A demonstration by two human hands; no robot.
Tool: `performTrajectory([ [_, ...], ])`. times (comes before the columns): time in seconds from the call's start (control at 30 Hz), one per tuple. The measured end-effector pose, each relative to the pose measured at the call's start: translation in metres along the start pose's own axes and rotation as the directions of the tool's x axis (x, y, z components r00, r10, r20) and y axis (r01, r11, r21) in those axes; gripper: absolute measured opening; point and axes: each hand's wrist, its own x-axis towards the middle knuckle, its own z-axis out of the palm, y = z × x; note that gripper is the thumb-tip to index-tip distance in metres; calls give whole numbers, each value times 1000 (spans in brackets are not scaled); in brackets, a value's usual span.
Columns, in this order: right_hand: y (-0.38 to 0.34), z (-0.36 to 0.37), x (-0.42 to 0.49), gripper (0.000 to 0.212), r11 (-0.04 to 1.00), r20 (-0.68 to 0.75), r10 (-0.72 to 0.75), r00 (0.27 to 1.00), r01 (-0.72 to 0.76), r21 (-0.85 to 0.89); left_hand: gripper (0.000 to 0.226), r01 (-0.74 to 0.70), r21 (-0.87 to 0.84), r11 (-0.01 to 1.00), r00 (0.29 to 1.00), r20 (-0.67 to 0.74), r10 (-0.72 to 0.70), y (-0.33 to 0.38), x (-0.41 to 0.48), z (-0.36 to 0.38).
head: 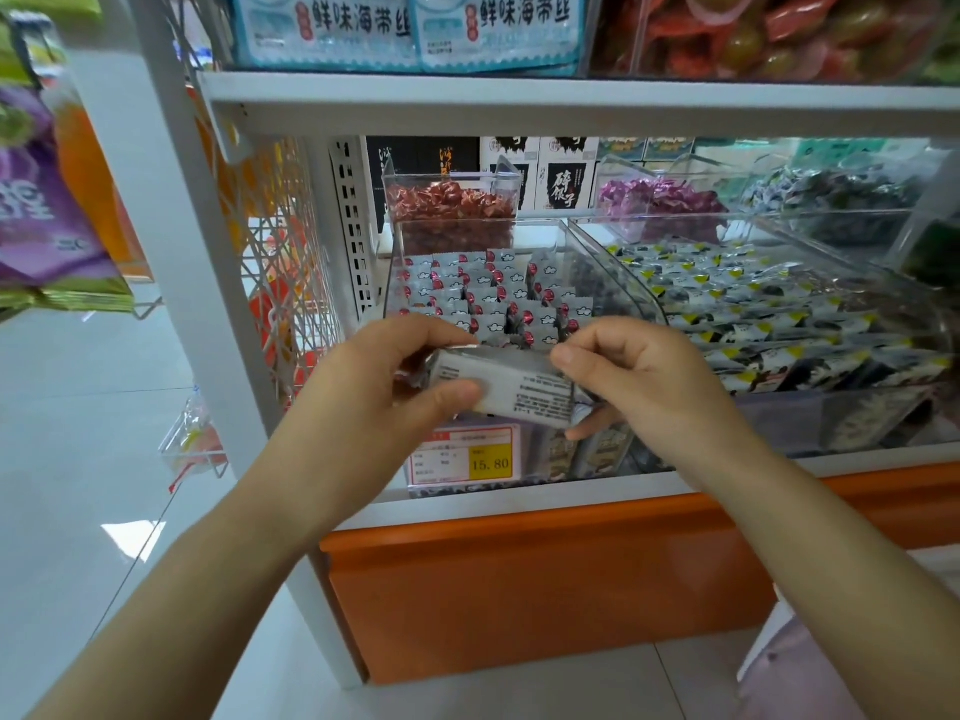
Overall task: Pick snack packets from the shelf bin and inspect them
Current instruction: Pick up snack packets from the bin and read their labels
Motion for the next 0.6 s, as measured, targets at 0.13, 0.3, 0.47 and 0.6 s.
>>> performTrajectory([
  [0.13, -2, -10, 5, 15, 999, 108, 22, 994, -25, 21, 19, -19, -41, 999, 1000, 9, 20, -4, 1, 0],
  [0.3, -5, -11, 8, 11, 987, 109, 3, 994, -20, 161, 22, -28, -76, 997, 999, -28, 26, -5, 2, -1],
  [0.47, 0, 2, 5, 24, 964, 0, 14, 1000, -13, 267, 32, -5, 20, 1000, 985, -172, 9, -9, 1, 5],
  [0.6, 1, 14, 0, 35, 937, -17, -23, 1000, 28, 349, 37, 39, 75, 996, 941, -338, -11, -15, 4, 5],
])
